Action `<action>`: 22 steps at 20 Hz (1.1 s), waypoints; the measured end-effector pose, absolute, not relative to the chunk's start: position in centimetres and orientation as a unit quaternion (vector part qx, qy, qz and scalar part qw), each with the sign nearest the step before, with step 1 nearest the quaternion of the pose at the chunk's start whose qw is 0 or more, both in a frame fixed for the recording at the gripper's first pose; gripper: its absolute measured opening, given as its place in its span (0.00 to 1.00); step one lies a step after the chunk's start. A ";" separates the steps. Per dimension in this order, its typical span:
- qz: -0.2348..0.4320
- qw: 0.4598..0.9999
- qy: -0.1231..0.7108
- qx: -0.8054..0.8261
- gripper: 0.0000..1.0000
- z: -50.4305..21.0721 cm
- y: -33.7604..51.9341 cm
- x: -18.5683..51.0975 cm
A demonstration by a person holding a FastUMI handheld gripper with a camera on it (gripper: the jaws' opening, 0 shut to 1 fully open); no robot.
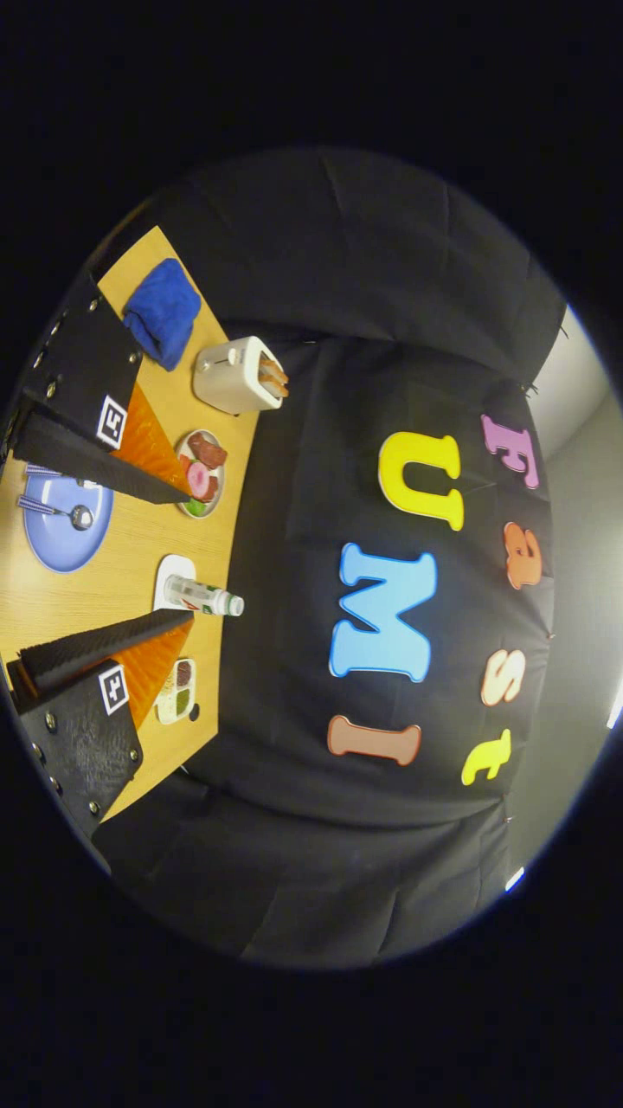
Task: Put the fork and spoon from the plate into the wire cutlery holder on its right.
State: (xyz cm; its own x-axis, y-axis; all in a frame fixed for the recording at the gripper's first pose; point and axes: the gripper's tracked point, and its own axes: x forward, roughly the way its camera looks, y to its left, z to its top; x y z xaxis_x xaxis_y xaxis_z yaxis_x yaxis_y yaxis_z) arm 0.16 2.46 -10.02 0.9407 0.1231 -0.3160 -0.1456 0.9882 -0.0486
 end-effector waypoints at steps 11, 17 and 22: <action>0.109 0.887 0.445 -0.062 0.43 -25.2 3.0 -1.6; 0.126 0.822 0.555 -0.030 0.43 -31.4 4.6 -3.6; 0.130 0.796 0.586 -0.081 0.43 -33.7 5.0 -3.8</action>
